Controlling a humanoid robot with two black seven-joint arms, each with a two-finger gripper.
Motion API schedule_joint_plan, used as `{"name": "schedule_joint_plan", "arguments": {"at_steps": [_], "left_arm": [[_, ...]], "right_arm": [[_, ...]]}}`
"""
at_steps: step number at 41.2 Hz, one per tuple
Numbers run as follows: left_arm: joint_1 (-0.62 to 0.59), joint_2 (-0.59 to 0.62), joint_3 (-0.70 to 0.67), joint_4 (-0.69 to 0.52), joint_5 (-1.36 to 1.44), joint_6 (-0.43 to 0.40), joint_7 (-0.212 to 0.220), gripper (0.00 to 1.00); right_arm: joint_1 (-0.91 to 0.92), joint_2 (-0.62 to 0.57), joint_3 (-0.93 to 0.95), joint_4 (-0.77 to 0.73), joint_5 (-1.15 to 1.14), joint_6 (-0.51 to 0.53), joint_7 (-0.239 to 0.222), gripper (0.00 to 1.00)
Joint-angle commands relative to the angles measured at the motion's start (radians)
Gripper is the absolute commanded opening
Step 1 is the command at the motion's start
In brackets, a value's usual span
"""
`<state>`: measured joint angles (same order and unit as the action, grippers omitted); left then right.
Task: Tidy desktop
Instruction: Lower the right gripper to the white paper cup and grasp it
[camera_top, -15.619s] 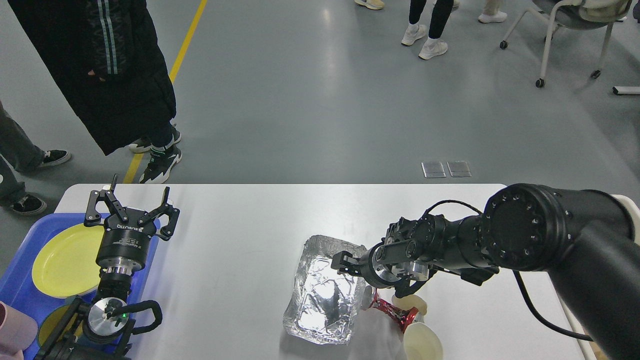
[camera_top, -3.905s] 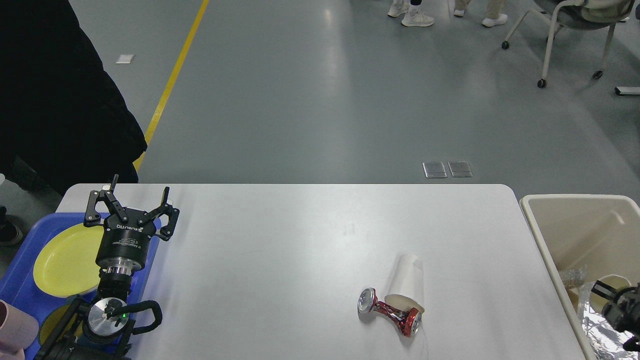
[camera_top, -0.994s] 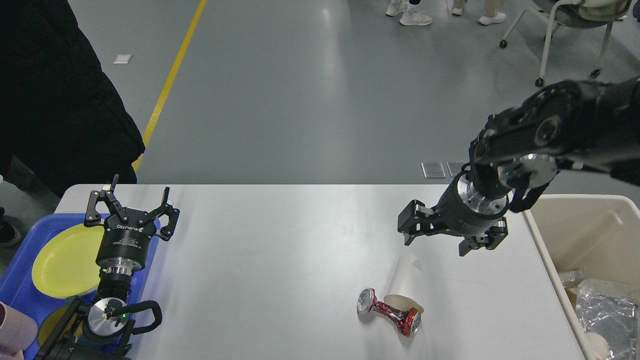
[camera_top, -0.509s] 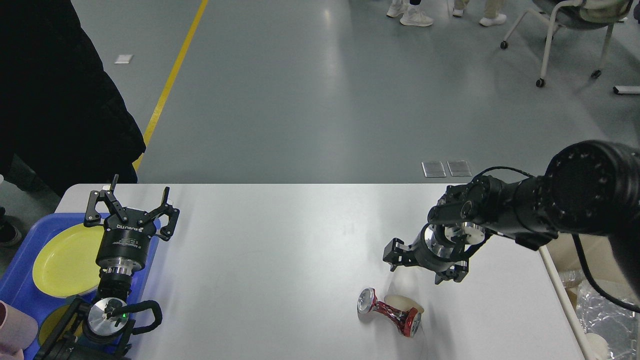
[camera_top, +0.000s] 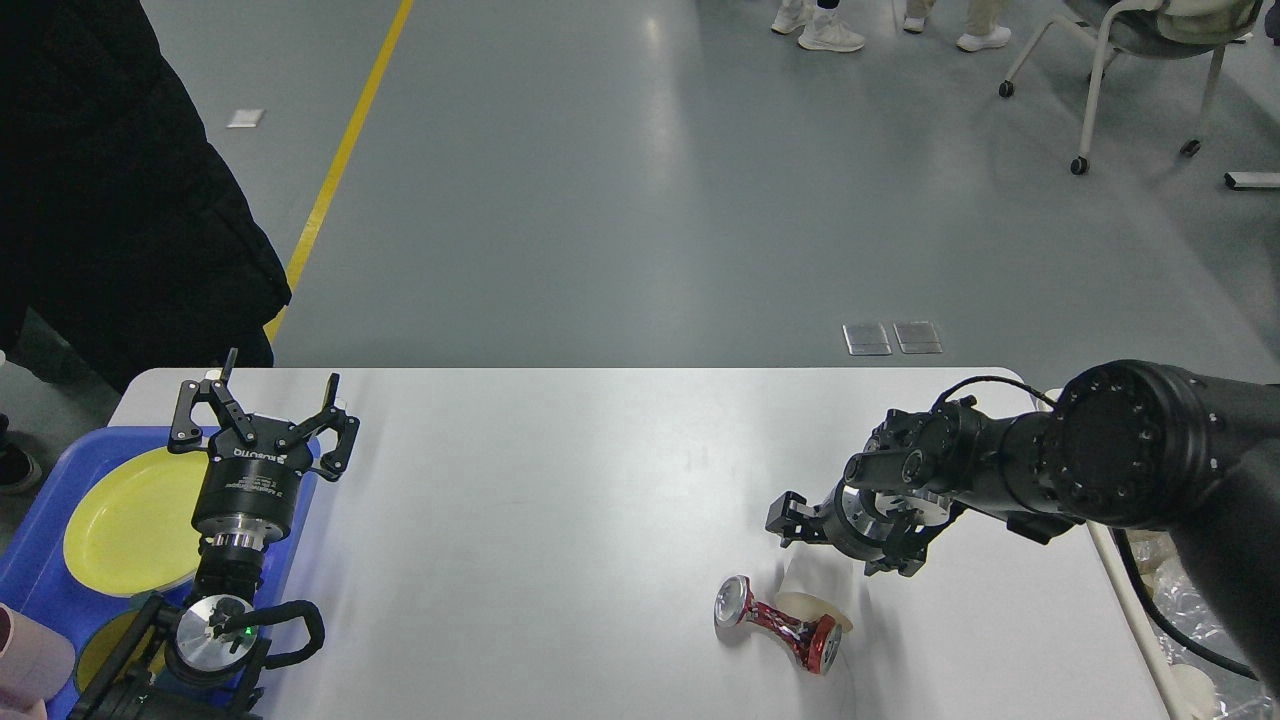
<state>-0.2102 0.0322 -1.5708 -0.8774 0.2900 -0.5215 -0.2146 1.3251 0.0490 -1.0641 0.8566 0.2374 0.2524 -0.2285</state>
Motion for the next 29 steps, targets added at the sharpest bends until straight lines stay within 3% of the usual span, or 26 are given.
{"name": "schedule_joint_plan", "arguments": {"at_steps": [1, 17, 18, 19, 24, 29], "left_arm": [[0.000, 0.000, 0.000, 0.000, 0.001, 0.000, 0.000, 0.96], [0.000, 0.000, 0.000, 0.000, 0.000, 0.000, 0.000, 0.96], [0.000, 0.000, 0.000, 0.000, 0.001, 0.000, 0.000, 0.96], [0.000, 0.000, 0.000, 0.000, 0.000, 0.000, 0.000, 0.96], [0.000, 0.000, 0.000, 0.000, 0.000, 0.000, 0.000, 0.96], [0.000, 0.000, 0.000, 0.000, 0.000, 0.000, 0.000, 0.96]], "right_arm": [[-0.021, 0.006, 0.007, -0.016, 0.003, -0.012, 0.000, 1.00], [-0.056, 0.022, 0.013, -0.031, -0.012, -0.039, 0.001, 1.00], [-0.056, 0.022, 0.015, -0.031, -0.012, -0.039, 0.001, 0.95], [-0.056, 0.022, 0.015, -0.028, -0.012, -0.039, 0.001, 0.80], [-0.056, 0.023, 0.015, -0.022, -0.009, -0.038, 0.001, 0.39], [-0.053, 0.023, 0.015, -0.022, -0.009, -0.038, 0.000, 0.16]]}}
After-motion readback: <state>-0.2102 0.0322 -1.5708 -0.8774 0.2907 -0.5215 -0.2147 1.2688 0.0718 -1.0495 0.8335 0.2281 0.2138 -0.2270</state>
